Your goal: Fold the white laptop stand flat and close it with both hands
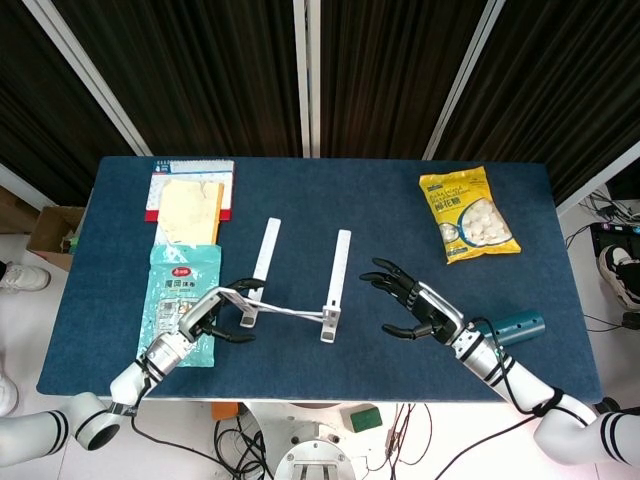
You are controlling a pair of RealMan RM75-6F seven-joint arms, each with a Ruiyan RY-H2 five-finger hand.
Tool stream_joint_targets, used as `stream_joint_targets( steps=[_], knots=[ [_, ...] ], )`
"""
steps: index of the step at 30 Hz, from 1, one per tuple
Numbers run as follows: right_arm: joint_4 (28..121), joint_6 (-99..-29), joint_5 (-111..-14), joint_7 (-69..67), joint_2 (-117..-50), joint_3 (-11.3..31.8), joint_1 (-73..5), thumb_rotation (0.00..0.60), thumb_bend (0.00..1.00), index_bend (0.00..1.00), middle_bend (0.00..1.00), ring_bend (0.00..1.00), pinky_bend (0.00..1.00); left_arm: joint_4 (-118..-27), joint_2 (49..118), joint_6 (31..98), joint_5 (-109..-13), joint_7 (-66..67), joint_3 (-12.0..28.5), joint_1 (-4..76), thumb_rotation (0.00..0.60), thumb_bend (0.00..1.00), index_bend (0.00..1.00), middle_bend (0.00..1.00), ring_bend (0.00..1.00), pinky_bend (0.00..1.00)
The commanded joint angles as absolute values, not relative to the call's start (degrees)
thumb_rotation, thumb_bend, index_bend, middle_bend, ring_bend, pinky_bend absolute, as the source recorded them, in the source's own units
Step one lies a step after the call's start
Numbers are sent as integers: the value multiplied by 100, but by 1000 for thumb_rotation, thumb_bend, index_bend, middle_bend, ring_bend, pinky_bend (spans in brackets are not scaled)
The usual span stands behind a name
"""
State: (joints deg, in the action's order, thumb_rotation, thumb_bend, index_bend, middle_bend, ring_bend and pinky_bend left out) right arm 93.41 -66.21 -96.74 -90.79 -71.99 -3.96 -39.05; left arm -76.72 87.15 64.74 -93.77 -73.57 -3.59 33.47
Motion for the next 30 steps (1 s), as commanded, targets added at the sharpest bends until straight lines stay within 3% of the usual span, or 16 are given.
stream_joint_targets(
  steps=[1,7,11,18,24,30],
  knots=[
    [9323,-6614,-9687,-9094,-7204,-405,-3910,600,189,0,169,25,75,-7730,8688,6493,-9401,-7442,-389,3349,600,32,207,162,118,308],
    [9252,-6422,-9797,-8808,-7141,-490,-4005,600,188,0,168,25,75,-7947,8557,6604,-9573,-7537,-518,3356,600,31,207,162,118,313],
    [9315,-5897,-9649,-7683,-7060,-466,-4179,600,188,0,164,25,74,-7955,8480,6571,-9632,-7364,-588,3391,600,31,207,162,118,311],
    [9600,-5249,-9080,-5563,-7397,-80,-4439,600,180,0,135,25,72,-8193,8161,7183,-9430,-5993,-341,3075,600,32,206,147,111,229],
    [9722,-4898,-8451,-4595,-7881,267,-4602,600,176,0,128,25,72,-8670,7645,7684,-9326,-4250,-287,2693,600,32,206,146,111,225],
    [9684,-4870,-7972,-4048,-8417,604,-4670,600,176,0,128,26,72,-8994,7341,7996,-9127,-3478,-255,2345,600,31,206,146,111,221]
  ],
)
